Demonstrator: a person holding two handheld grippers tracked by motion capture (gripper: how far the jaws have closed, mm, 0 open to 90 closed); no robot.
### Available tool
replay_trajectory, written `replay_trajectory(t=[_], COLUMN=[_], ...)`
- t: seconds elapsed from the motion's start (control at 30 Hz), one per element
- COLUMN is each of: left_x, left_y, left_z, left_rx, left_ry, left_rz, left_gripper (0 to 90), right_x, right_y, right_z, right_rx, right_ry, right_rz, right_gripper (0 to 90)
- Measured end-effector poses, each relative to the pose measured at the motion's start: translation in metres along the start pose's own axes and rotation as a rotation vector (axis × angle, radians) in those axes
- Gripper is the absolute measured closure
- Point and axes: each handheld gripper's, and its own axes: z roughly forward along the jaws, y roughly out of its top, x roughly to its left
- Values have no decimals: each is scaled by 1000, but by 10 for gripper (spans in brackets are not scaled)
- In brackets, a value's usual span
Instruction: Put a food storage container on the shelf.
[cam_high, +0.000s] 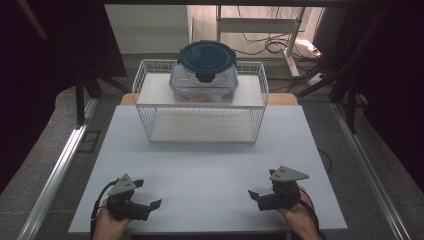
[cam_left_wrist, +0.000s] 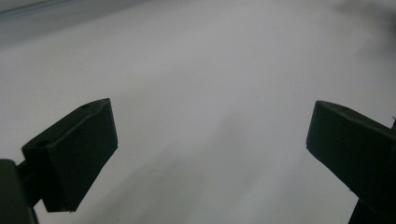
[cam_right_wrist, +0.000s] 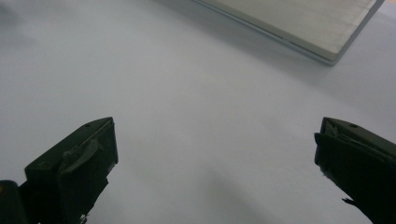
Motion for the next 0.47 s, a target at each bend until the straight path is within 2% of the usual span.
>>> replay_trajectory(t=[0.3,0.47], left_x=[2,2], left_y=[-8,-7], left_z=[2,5], left_rx=[34,53], left_ry=[-10,-20], left_rz=[-27,-27], left_gripper=[18,25], right_x=[1,2], right_y=[-14,-17], right_z=[7,13], right_rx=[71,108], right_ry=[2,-7], right_rz=[6,-16], right_gripper=[0,0])
